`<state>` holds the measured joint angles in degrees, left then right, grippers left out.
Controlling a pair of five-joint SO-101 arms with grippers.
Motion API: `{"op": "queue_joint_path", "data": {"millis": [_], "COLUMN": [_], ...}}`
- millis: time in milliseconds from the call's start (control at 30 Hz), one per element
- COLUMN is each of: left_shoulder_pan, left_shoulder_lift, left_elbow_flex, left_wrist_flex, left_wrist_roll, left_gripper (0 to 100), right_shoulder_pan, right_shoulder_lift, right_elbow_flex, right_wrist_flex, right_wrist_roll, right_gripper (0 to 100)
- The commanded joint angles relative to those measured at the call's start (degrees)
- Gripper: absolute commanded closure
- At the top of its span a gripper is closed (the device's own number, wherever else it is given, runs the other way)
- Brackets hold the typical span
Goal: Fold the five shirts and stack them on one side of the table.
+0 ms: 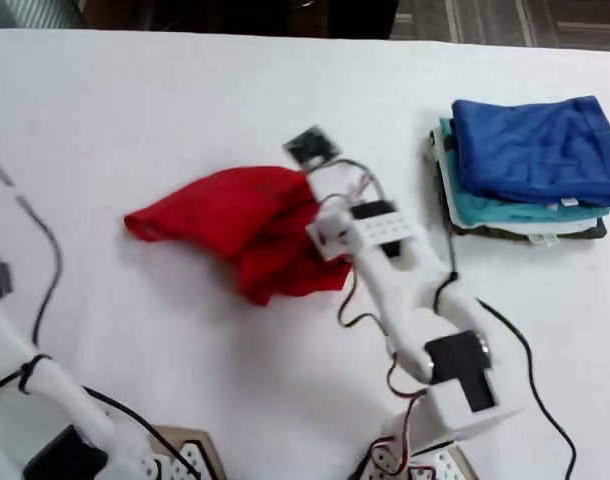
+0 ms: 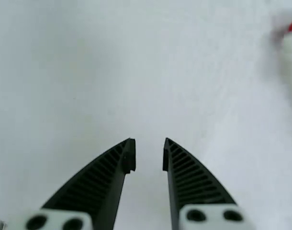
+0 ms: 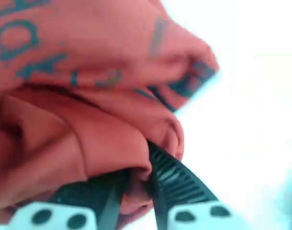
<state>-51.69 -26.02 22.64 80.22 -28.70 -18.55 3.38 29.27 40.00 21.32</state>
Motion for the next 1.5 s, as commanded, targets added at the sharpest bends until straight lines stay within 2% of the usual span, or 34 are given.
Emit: {"op": "queue_joint_path", "data": {"millis": [0,167,300,500,600,733,800,900,1067,1233,1467], "left_shoulder_pan": [7.30,15.21,23.03,32.97,35.78,39.82,42.46,45.71,50.64,54.33,60.66], "left_shoulder_lift": [-1.58,-1.49,-1.49,-1.58,-1.85,-1.67,-1.67,-1.58,-1.49,-1.14,11.87], "left_elbow_flex": [5.05,12.53,17.01,19.38,19.30,19.30,19.21,19.30,19.56,19.56,14.90], "left_wrist_flex": [-5.89,-15.82,-20.66,-23.03,-22.95,-23.38,-23.74,-25.67,-30.33,-35.43,-36.04], "left_wrist_roll": [0.18,6.77,10.20,11.52,12.40,12.48,12.84,16.79,22.42,22.86,22.95], "left_gripper": [88,88,88,88,88,88,88,87,79,79,79], "right_shoulder_pan": [4.53,10.42,15.78,21.76,23.96,24.04,23.96,23.78,23.78,24.31,23.87], "right_shoulder_lift": [-8.75,-15.96,-17.54,-18.07,-18.07,-18.33,-19.74,-24.04,-33.98,-43.30,-49.71], "right_elbow_flex": [-1.93,-1.67,-1.67,-2.37,-2.90,-3.25,-3.25,-3.16,-2.81,-2.73,4.22], "right_wrist_flex": [4.00,6.29,6.20,6.29,7.25,12.53,14.99,18.51,24.31,29.14,25.01], "right_wrist_roll": [0.18,0.18,0.18,0.18,0.18,0.18,0.18,0.09,0.09,0.18,0.18], "right_gripper": [98.0,98.0,98.0,98.0,93.2,78.4,75.2,75.2,75.2,75.2,75.2]}}
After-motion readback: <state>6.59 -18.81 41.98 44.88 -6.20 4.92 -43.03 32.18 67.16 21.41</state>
